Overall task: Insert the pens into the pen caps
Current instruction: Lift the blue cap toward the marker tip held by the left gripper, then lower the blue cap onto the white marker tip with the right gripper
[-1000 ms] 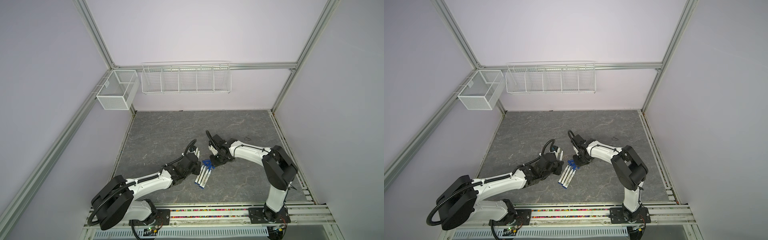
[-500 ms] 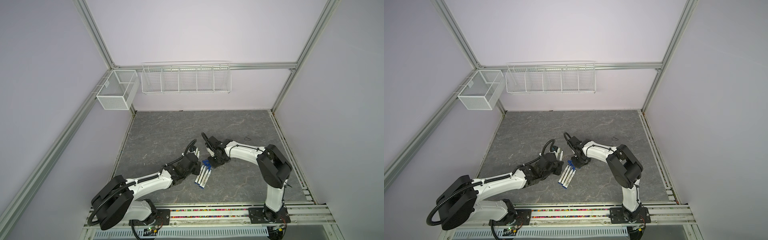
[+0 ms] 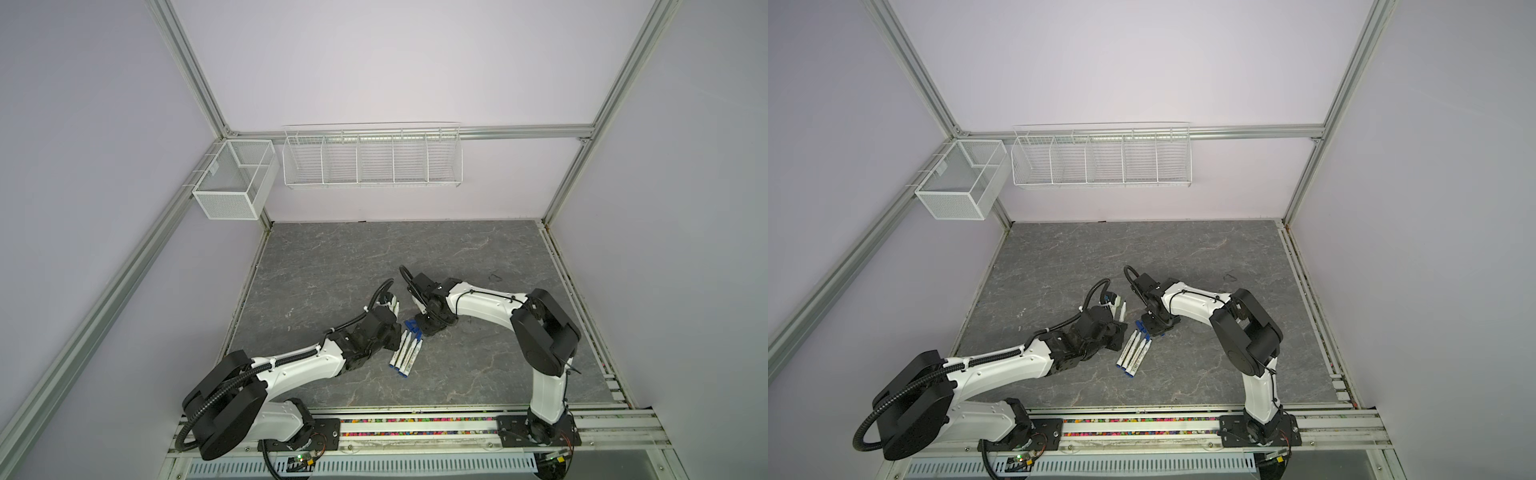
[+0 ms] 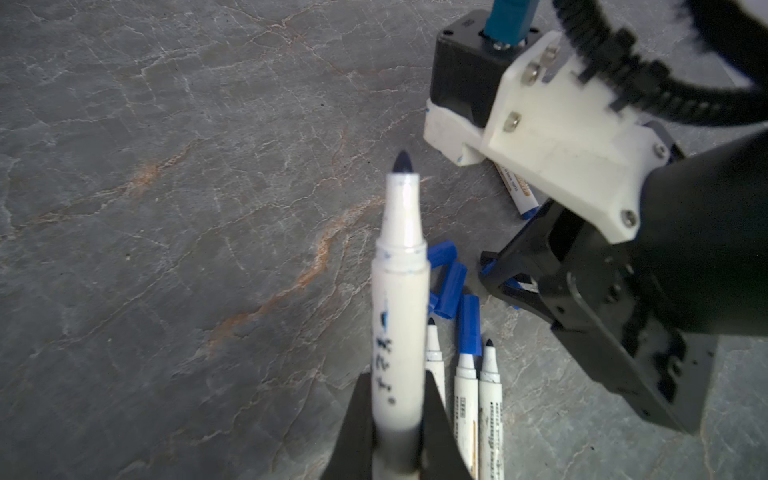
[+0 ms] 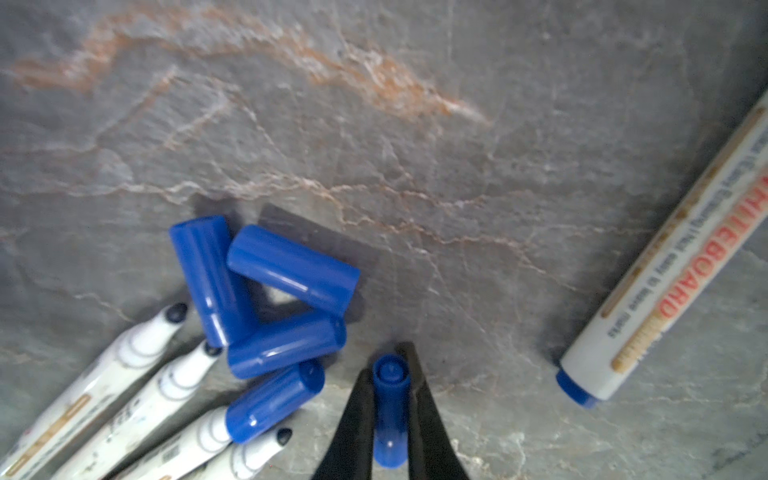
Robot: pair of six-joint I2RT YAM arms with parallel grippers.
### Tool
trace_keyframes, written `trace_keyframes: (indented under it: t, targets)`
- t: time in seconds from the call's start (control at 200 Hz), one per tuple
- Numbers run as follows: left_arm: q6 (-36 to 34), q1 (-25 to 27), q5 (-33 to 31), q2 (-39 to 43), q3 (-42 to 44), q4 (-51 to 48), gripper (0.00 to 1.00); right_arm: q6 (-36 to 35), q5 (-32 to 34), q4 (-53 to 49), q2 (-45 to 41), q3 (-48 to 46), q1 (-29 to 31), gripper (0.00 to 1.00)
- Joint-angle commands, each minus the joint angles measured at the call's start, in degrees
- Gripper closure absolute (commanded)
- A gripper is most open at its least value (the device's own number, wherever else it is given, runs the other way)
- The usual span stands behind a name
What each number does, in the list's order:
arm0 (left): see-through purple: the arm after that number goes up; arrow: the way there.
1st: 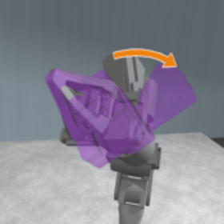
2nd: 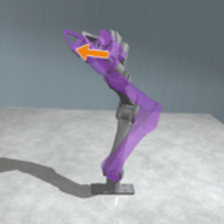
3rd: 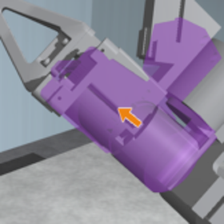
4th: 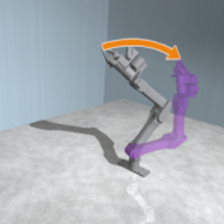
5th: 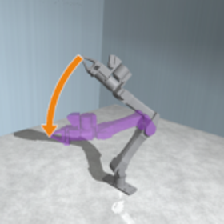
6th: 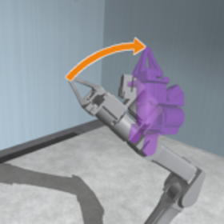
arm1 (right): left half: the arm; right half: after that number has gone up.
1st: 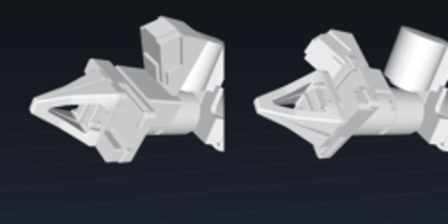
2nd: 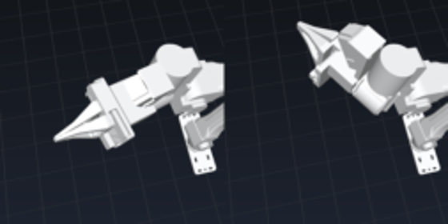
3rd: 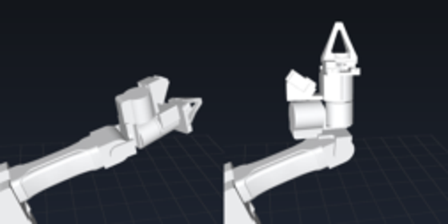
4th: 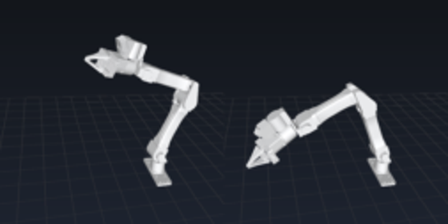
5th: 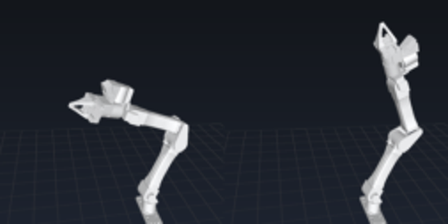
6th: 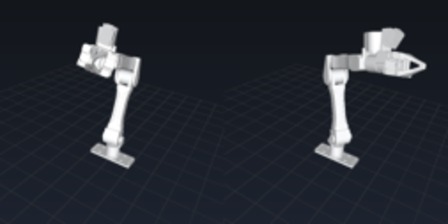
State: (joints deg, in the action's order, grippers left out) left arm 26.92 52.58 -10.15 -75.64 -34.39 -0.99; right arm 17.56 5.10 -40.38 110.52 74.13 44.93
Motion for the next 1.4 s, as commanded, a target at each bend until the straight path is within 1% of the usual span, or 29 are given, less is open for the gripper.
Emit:
trace_keyframes:
  t: [0.0,0.135,0.225,0.34,0.46,0.59,0.735,1.01,1.399]
  targets:
    - [-0.75,0.47,1.72,0.32,-0.34,-0.10,1.00,0.53,-0.69,1.90,-4.54,-1.81,-1.09,0.87]
    - [-2.61,0.95,4.50,0.58,-0.37,0.76,1.00,3.30,-6.56,8.55,-13.30,-6.58,-4.12,0.88]
    - [-3.88,1.64,6.85,0.94,-0.12,2.33,1.00,6.27,-12.48,14.48,-19.00,-10.20,-6.64,0.88]
    - [-5.36,2.31,10.37,1.28,-0.10,4.65,1.00,9.92,-20.02,23.31,-24.24,-14.28,-8.93,0.88]
    - [-6.67,2.77,13.20,1.48,-0.44,6.04,1.00,12.41,-25.13,30.36,-27.01,-16.32,-9.31,0.88]
    - [-7.12,3.09,13.91,1.52,-0.62,6.66,1.00,13.84,-29.66,35.00,-27.79,-16.99,-9.24,0.87]
    - [-7.23,3.15,14.01,1.72,-0.58,6.97,1.00,14.51,-29.48,36.31,-27.86,-17.52,-9.26,0.87]
    - [-6.95,3.23,13.31,2.95,0.27,7.83,1.00,12.79,-29.19,33.73,-27.45,-17.48,-9.24,0.87]
    - [-6.79,3.23,12.94,1.99,0.17,8.21,1.00,10.56,-29.56,31.59,-31.03,-18.75,-9.32,0.87]
